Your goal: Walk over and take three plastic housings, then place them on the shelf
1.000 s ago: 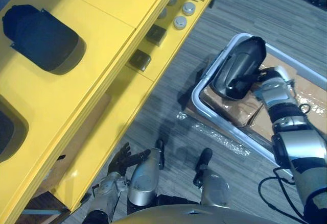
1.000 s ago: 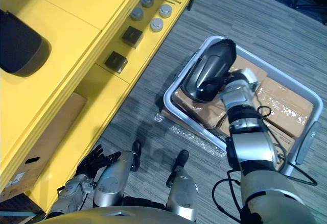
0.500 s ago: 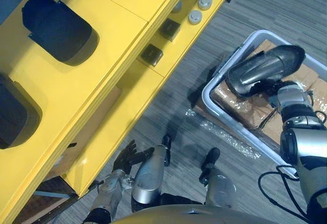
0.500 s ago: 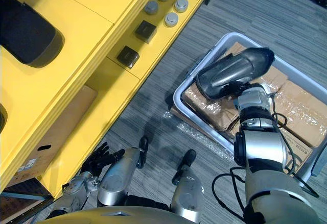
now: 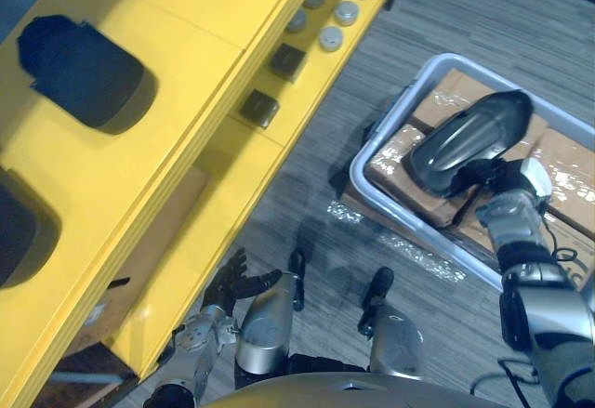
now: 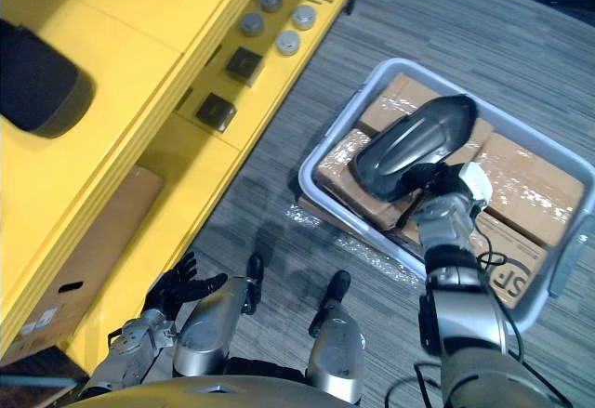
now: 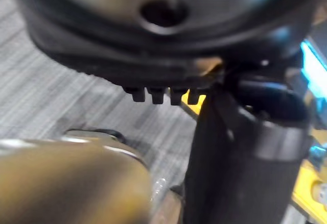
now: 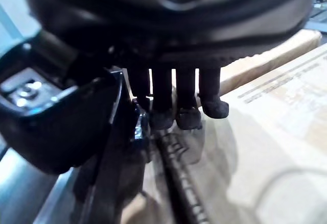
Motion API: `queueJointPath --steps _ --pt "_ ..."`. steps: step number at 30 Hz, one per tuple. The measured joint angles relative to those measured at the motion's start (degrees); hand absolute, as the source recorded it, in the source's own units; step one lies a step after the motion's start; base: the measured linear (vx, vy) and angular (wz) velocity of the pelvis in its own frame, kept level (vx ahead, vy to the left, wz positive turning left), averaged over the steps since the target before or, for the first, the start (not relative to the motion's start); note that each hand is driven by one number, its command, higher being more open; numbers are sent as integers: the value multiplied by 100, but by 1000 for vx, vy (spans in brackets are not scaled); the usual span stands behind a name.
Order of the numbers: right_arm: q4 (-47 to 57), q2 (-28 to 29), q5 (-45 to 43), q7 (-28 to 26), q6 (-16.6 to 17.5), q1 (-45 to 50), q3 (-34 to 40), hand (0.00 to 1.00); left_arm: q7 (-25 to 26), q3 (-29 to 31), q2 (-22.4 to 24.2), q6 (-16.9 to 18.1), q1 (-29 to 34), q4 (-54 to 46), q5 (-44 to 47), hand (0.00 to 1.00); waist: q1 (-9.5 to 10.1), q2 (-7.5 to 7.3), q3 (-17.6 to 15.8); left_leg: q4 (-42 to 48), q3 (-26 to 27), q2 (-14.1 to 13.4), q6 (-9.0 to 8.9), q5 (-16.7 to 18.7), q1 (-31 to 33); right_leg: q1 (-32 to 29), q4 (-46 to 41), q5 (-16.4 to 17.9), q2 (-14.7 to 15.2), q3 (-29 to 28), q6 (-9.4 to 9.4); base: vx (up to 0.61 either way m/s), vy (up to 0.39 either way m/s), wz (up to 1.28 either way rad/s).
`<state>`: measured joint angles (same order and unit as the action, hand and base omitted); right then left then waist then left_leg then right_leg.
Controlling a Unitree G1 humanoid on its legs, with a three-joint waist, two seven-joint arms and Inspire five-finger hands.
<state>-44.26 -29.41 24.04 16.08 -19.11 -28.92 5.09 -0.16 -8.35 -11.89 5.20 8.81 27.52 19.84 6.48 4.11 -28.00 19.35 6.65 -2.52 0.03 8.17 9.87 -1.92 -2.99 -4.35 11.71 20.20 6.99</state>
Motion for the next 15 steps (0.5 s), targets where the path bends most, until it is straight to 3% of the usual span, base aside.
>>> queueJointPath --steps 4,8,12,15 --pt "1661 348 148 74 7 1377 12 0 348 159 -30 -67 39 -1358 -10 100 -320 -314 206 -180 248 -39 -34 44 -217 20 73 -5 -32 -237 -1 65 6 -30" --pt "2428 584 476 167 128 2201 74 0 386 308 -188 -229 -315 -2096 38 100 -584 -503 558 -169 506 -123 -63 167 -382 35 123 -7 -94 -504 -2 48 15 -38" --pt "2807 557 964 371 399 2416 238 0 383 161 -191 -372 -1006 -2139 82 100 -839 -538 766 -267 721 -135 -71 208 -633 160 231 -60 -119 -726 -11 -6 14 -30" --pt "2884 523 1173 497 678 2351 217 0 380 -102 -191 -551 -1437 -2124 277 100 -866 -538 820 -251 808 -206 -97 235 -690 161 239 -93 -189 -818 -51 -51 -17 -19"
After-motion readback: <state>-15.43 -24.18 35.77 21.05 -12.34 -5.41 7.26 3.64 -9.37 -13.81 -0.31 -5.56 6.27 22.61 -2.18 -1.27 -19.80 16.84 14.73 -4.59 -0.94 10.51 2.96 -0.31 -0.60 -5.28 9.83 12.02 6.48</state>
